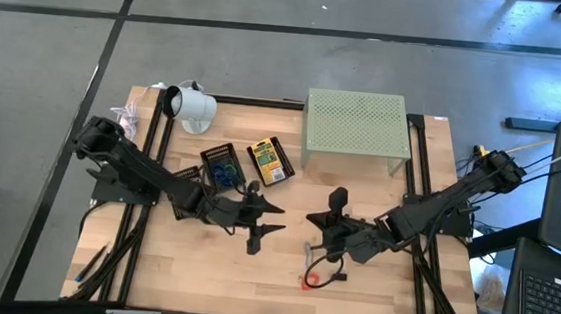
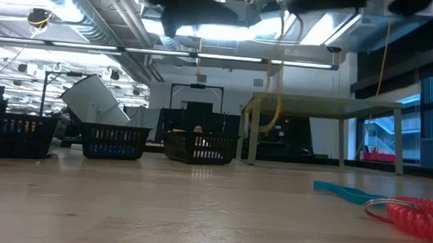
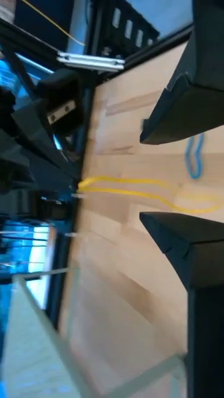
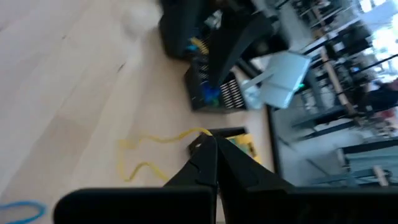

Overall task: Pick & Place Office Desk Supplies
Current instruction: Put the yellow rubber band into the left black basket

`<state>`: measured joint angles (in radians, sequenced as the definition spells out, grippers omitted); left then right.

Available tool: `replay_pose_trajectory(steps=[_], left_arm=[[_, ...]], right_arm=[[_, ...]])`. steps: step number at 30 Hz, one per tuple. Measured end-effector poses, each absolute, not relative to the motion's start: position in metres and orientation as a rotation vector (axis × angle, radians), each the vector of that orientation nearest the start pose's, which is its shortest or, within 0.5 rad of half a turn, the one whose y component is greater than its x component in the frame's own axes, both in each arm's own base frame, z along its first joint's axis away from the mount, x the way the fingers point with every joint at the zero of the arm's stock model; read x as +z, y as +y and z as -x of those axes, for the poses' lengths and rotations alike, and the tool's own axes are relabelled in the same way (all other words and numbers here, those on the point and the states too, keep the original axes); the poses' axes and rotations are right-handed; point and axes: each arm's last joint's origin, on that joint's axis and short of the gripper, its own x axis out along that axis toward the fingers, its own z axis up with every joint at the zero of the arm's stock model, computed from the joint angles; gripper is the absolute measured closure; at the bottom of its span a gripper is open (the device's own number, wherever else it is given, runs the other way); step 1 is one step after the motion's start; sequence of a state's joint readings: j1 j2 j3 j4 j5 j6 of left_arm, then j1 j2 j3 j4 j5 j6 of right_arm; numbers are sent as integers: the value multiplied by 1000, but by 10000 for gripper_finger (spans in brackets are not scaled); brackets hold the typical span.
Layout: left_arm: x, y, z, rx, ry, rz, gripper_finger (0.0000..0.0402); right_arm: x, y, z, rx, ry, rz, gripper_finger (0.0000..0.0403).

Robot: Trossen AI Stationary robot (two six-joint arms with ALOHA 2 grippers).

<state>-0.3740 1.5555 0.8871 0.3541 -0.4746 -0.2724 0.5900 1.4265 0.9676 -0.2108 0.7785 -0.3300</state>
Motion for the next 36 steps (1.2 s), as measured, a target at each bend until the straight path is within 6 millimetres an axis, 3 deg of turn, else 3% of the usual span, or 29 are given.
replay_pose_trajectory(steps=[14,26,30,36], left_arm=[[230,-115,-337,105,48,15,206],[226,-111,-344,126,0,35,213],[226,-111,-343,123,0,37,250],[226,-109,-344,128,0,38,348]], right_arm=[[284,152,-268,-210,425,828,403],[291,154,-271,-215,368,839,403],[292,154,-271,-215,366,837,403],[292,154,-271,-218,361,831,403]])
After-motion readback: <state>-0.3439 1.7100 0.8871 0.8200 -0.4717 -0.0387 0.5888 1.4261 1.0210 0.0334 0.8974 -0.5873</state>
